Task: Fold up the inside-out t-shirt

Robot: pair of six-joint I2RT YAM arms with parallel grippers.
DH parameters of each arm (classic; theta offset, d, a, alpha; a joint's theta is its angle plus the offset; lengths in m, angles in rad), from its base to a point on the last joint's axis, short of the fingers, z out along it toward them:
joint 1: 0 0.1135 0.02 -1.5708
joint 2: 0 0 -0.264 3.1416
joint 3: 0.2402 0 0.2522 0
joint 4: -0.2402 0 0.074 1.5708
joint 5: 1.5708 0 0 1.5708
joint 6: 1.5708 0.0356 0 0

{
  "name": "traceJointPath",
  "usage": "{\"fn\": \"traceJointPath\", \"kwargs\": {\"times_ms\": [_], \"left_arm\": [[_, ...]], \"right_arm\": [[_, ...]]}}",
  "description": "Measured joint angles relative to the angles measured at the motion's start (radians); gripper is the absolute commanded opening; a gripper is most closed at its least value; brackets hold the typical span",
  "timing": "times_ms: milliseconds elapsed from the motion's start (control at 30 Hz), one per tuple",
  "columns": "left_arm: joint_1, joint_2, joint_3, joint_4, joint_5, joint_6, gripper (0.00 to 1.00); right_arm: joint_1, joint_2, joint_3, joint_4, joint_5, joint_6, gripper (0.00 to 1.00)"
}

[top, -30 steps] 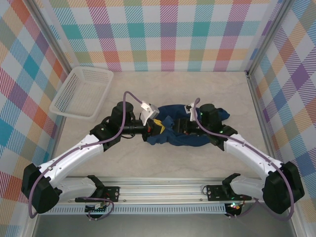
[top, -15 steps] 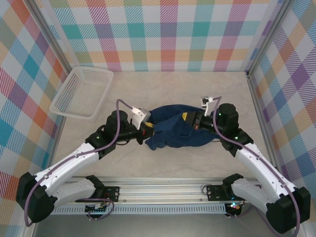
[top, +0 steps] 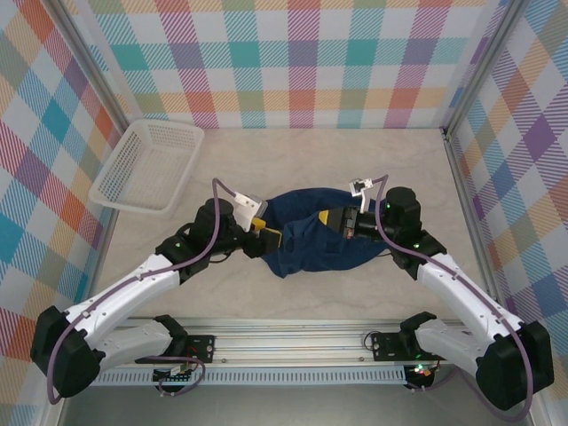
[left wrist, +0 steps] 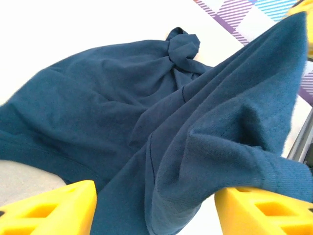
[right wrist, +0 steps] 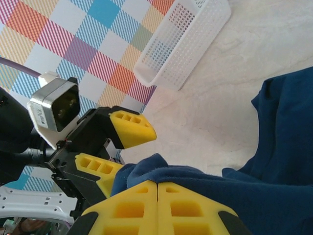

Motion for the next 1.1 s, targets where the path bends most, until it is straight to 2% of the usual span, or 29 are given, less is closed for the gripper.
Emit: {"fn": "traceJointPath", "kwargs": {"times_ms": [200,300,500,733,800,1000,1067,1100], "left_arm": [[-0.037,-0.113,0.000,0.031,-0.027,-0.012,0.82],[-0.071,-0.124,0.005,0.051,-0.031,-0.001,0.83],[-0.148,0.056,0.141,0.027,-0.031,0.045,0.79],[-0.256,0.233,0.257,-0.023,-0.083,0.101,0.83],[-0.275,0.269,0.275,-0.036,-0.110,0.113,0.69],[-0.286,0.320,0.275,-0.043,-0.183,0.121,0.12],[-0.273,0.319,0.274,-0.038,-0.158,0.122,0.02],[-0.264,0.315,0.270,-0.035,-0.128,0.120,0.00]], "right_arm": [[0.000,0.012,0.019,0.001,-0.011,0.019,0.00],[0.000,0.026,0.022,0.001,-0.011,0.037,0.00],[0.000,0.035,0.022,0.000,-0.010,0.053,0.00],[0.000,0.035,0.022,0.000,-0.006,0.064,0.00],[0.000,0.036,0.022,0.000,-0.002,0.064,0.00],[0.000,0.035,0.024,-0.024,0.019,0.062,0.00],[0.000,0.033,0.025,-0.040,0.031,0.056,0.00],[0.000,0.031,0.027,-0.055,0.038,0.047,0.00]]}}
